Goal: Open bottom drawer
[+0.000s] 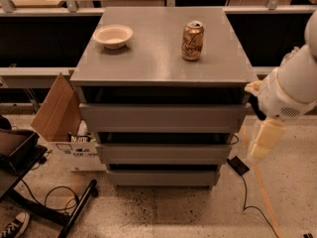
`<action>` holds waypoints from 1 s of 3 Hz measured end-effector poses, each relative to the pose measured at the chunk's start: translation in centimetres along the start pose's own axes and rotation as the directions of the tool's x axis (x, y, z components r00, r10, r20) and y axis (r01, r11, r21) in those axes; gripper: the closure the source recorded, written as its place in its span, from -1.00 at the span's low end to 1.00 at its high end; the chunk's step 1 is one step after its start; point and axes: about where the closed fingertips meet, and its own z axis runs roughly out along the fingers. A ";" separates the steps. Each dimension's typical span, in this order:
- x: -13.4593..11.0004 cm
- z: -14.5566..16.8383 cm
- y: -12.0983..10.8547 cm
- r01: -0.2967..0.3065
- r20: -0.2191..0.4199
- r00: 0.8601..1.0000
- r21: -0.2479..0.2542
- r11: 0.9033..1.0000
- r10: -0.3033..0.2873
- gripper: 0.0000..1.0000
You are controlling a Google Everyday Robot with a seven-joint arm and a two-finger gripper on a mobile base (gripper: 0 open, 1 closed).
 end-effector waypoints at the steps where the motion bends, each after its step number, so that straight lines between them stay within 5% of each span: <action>1: 2.2 8.3 1.5 0.035 -0.024 0.999 -0.015 0.999 -0.035 -1.00; 3: 3.7 21.4 3.1 0.080 0.000 0.997 0.038 0.996 -0.080 -1.00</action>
Offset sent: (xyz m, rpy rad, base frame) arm 0.0525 0.0182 -0.2446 -0.0081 -0.1918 0.0737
